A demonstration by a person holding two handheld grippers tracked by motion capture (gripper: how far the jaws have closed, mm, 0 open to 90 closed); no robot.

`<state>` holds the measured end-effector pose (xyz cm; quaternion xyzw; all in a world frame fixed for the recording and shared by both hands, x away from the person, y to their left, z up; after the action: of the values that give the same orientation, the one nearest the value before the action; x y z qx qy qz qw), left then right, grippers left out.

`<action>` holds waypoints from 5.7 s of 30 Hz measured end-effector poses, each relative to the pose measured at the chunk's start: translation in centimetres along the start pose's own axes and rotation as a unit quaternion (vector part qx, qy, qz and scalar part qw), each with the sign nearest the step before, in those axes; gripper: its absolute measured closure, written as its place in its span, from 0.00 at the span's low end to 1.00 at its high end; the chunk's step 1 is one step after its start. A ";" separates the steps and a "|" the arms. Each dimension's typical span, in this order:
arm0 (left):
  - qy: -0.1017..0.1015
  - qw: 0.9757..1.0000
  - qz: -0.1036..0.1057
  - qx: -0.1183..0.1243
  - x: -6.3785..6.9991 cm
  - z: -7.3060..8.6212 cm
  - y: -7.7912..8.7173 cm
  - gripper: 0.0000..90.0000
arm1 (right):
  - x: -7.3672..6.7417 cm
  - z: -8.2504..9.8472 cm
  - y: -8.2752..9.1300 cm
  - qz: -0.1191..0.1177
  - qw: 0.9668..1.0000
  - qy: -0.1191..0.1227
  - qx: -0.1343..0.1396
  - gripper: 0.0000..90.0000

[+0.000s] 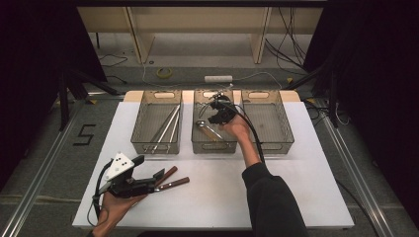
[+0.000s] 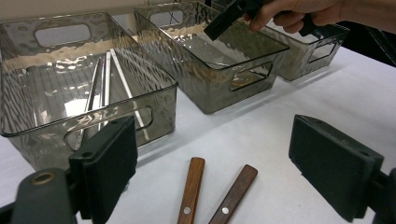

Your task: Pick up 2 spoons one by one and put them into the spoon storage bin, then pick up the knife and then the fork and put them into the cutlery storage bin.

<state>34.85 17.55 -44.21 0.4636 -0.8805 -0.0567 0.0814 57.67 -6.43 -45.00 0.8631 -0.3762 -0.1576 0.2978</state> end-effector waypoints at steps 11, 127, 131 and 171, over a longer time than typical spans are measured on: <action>0.018 0.999 -0.012 -0.047 -1.1 0.7 -0.3 0.16 | -1.1 -0.1 3.3 -0.037 0.998 -0.021 0.038 0.58; -0.057 0.922 0.024 -0.382 -2.4 5.5 -6.0 0.64 | -5.8 15.2 17.5 -0.108 0.980 -0.009 0.167 0.33; -0.065 0.919 0.028 -0.389 -2.3 5.7 -6.1 0.68 | -5.8 15.2 17.5 -0.108 0.980 -0.009 0.167 0.33; -0.058 0.920 0.056 -0.384 -2.0 5.1 -5.4 0.84 | -6.1 15.1 17.7 -0.117 0.979 0.000 0.169 0.34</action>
<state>39.35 16.24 -50.29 0.3428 -0.8186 -0.4130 0.2047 36.25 -17.38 -45.23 0.9390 -0.2938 -0.1255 0.1276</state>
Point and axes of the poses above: each handheld gripper's, and its own axes: y roughly backward along the jaws, z roughly out of its underside, x roughly to its right, the point moved 5 cm from there along -y, roughly forward along the jaws, and after that the axes turned 14 degrees about x, right-handed, at the moved point
